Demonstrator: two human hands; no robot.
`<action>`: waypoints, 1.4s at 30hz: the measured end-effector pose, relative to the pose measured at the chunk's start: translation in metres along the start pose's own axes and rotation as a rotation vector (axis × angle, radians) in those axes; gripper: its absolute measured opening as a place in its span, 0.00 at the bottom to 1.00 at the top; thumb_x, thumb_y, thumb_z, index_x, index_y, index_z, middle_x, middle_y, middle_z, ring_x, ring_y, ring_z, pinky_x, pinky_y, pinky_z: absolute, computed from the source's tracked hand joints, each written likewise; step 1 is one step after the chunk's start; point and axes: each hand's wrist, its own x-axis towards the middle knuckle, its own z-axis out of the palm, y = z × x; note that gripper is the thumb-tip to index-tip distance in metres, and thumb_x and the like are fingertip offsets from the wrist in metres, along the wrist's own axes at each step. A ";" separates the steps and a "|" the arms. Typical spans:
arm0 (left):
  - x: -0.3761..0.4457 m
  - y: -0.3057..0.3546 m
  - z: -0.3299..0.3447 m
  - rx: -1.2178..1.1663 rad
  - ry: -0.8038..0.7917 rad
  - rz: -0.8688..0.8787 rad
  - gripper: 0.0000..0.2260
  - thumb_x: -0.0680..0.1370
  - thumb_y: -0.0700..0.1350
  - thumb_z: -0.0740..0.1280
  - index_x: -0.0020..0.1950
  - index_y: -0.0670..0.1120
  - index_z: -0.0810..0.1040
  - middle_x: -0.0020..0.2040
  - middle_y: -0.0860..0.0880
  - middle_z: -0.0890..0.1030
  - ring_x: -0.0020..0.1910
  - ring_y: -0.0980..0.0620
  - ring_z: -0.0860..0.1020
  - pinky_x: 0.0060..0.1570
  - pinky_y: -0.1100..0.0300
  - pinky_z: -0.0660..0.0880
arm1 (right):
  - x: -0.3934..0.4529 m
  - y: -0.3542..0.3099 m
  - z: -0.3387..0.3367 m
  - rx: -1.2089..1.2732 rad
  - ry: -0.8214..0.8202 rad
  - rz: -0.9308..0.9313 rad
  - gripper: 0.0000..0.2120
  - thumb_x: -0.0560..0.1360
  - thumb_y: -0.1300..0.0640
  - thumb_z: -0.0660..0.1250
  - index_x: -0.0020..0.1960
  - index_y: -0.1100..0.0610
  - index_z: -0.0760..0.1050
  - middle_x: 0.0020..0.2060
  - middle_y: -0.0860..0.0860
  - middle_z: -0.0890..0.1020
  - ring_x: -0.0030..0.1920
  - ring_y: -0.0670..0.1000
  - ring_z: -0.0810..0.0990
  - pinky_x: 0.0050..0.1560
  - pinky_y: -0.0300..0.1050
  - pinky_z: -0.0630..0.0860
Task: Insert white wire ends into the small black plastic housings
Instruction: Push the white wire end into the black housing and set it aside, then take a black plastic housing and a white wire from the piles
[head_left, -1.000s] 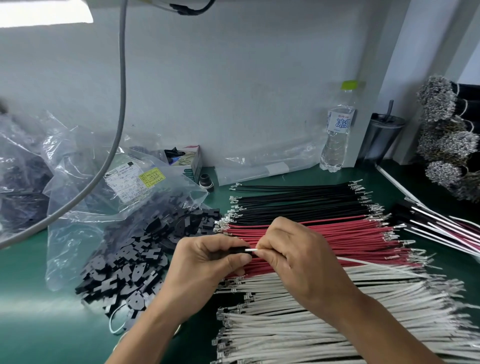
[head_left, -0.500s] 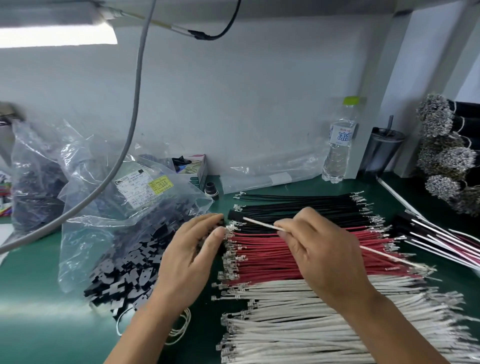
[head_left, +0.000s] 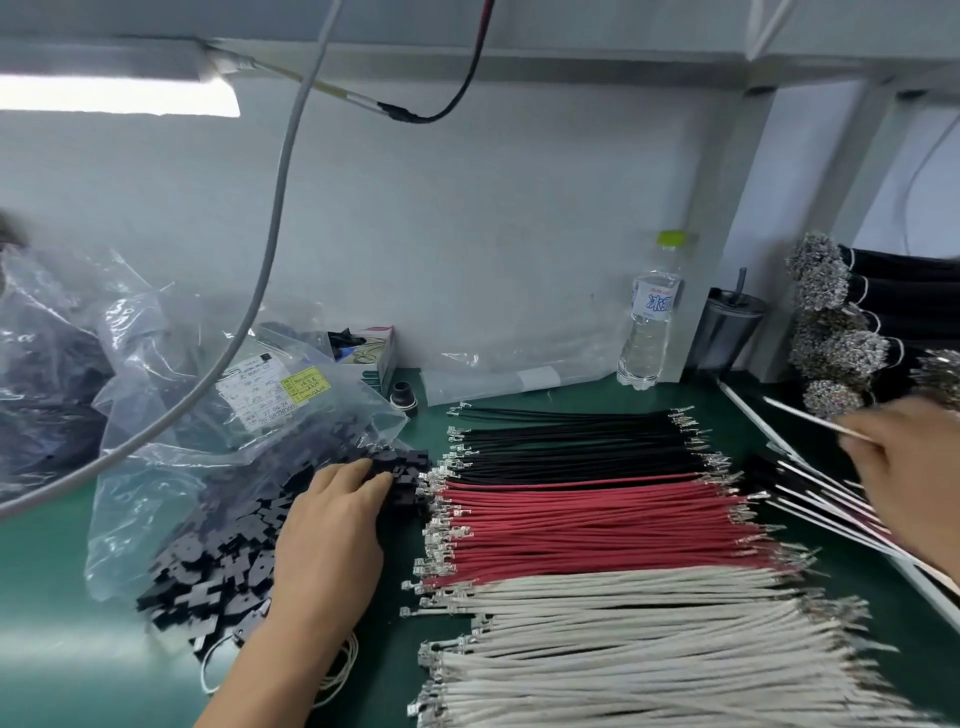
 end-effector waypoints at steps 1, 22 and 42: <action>0.000 -0.002 0.001 -0.004 0.011 -0.002 0.28 0.66 0.25 0.70 0.63 0.44 0.85 0.63 0.44 0.83 0.65 0.40 0.78 0.55 0.45 0.80 | -0.013 0.018 0.013 -0.038 -0.049 0.000 0.07 0.76 0.64 0.66 0.46 0.60 0.83 0.35 0.45 0.63 0.34 0.60 0.73 0.37 0.57 0.78; 0.000 0.002 -0.006 0.053 0.106 0.053 0.08 0.70 0.38 0.79 0.47 0.46 0.89 0.44 0.49 0.87 0.46 0.44 0.83 0.43 0.50 0.82 | 0.049 -0.251 0.055 0.520 -0.680 -0.252 0.14 0.81 0.51 0.66 0.66 0.47 0.79 0.65 0.45 0.80 0.65 0.51 0.77 0.64 0.49 0.73; 0.000 0.003 -0.006 -0.082 0.275 -0.039 0.22 0.65 0.33 0.80 0.57 0.46 0.86 0.44 0.48 0.84 0.44 0.43 0.82 0.40 0.51 0.78 | 0.056 -0.243 0.036 0.309 -0.198 -0.518 0.11 0.79 0.65 0.64 0.50 0.52 0.82 0.41 0.47 0.81 0.43 0.49 0.79 0.42 0.45 0.79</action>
